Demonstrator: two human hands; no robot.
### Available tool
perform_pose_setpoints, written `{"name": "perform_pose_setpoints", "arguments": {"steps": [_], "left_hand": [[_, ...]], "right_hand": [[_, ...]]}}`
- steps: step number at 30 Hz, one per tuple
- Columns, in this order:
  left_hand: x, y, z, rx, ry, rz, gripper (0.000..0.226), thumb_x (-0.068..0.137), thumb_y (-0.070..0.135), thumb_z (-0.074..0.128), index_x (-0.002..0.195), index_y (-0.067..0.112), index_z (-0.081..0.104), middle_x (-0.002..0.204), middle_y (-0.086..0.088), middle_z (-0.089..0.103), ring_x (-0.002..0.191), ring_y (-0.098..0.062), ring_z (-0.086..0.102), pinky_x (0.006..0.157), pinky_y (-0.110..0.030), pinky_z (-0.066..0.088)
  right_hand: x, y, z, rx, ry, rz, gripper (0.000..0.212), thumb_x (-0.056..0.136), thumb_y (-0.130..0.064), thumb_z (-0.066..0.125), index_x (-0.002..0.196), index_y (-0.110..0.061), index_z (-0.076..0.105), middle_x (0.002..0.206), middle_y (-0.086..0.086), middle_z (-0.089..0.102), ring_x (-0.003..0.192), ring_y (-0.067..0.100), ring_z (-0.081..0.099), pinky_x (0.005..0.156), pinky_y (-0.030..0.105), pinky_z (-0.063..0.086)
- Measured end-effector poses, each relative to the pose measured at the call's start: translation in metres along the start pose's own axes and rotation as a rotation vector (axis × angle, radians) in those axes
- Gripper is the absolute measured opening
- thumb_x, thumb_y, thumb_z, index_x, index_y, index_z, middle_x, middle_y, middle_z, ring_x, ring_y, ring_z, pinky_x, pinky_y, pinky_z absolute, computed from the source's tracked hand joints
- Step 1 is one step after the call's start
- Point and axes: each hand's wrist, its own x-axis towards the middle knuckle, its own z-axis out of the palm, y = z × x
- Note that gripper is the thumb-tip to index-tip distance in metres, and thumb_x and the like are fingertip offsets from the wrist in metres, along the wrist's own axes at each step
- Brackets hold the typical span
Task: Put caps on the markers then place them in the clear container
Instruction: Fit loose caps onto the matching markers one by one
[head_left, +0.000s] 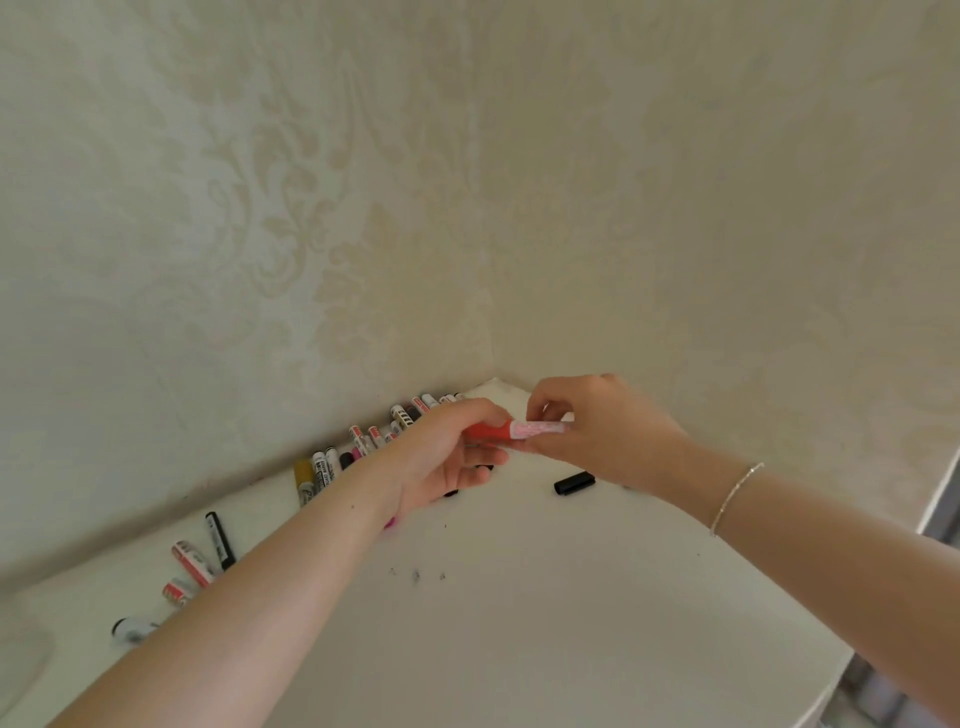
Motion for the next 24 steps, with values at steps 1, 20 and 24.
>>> {"name": "perform_pose_setpoints", "arguments": {"steps": [1,20,24], "left_hand": [[-0.001,0.001,0.0,0.035,-0.019,0.005,0.017,0.092,0.014,0.054,0.084,0.014,0.069,0.082,-0.004,0.067,0.056,-0.008,0.059,0.042,-0.016,0.044],[0.009,0.019,0.006,0.066,0.049,0.226,0.025,0.095,0.017,0.056,0.103,-0.005,0.064,0.057,0.0,0.051,0.046,-0.006,0.04,0.043,-0.016,0.044],[0.012,0.014,0.008,0.044,0.056,0.226,0.02,0.094,0.017,0.057,0.097,-0.002,0.064,0.056,0.002,0.05,0.046,-0.006,0.037,0.044,-0.015,0.043]], "right_hand": [[0.001,-0.001,0.0,0.031,-0.006,-0.009,0.021,0.078,-0.049,0.069,0.086,-0.031,0.063,0.086,-0.016,0.066,0.062,0.001,0.049,0.054,0.02,0.037],[0.026,0.002,-0.019,1.197,-0.288,0.308,0.033,0.098,-0.018,0.036,0.094,0.005,0.059,0.052,0.007,0.055,0.032,0.009,0.025,0.037,0.021,0.017],[0.026,0.002,-0.02,1.132,-0.304,0.324,0.034,0.1,-0.018,0.035,0.094,0.005,0.059,0.038,0.0,0.047,0.03,0.008,0.024,0.04,0.022,0.016]]}}
